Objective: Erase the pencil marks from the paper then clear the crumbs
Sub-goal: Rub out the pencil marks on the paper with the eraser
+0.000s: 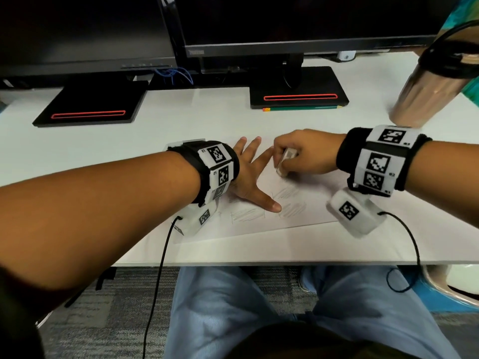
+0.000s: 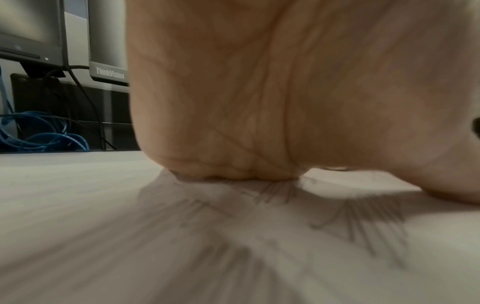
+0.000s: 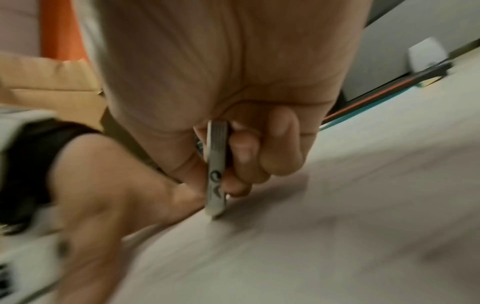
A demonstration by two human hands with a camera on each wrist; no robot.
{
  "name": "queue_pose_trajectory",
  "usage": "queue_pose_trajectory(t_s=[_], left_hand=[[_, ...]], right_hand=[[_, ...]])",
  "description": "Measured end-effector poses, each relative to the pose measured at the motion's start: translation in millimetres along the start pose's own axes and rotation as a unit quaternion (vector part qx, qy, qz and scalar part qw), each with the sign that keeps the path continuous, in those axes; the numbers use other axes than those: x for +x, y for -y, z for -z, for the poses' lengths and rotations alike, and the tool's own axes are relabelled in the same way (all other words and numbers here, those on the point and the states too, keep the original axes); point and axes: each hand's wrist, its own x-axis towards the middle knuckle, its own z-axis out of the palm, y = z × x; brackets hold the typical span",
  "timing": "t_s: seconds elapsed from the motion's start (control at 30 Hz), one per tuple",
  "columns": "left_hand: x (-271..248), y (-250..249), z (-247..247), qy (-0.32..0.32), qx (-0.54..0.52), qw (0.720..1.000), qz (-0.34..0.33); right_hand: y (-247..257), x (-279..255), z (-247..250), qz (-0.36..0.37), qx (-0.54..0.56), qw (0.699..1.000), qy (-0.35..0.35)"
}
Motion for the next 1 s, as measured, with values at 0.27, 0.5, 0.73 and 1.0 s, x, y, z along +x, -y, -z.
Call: queue_pose_trajectory(t_s=[0.27, 0.5, 0.73, 1.0], left_hand=[[-1, 0, 1, 0.0, -0.002, 1.0, 0.001], [-3, -4, 1, -0.009, 0.002, 1.0, 0.011], [-2, -4, 0, -0.013, -0.005, 1.0, 0.01], [-4, -4, 0, -0.014, -0.012, 1.0, 0.006]], right_hand=[[3, 3, -2, -0.001, -0.004, 1.0, -0.008], [13, 7, -6, 0.015, 0.018, 1.0, -0.001], [15, 13, 0, 0.002, 0.02, 1.0, -0.008], [14, 19, 2, -0.018, 0.011, 1.0, -0.015]])
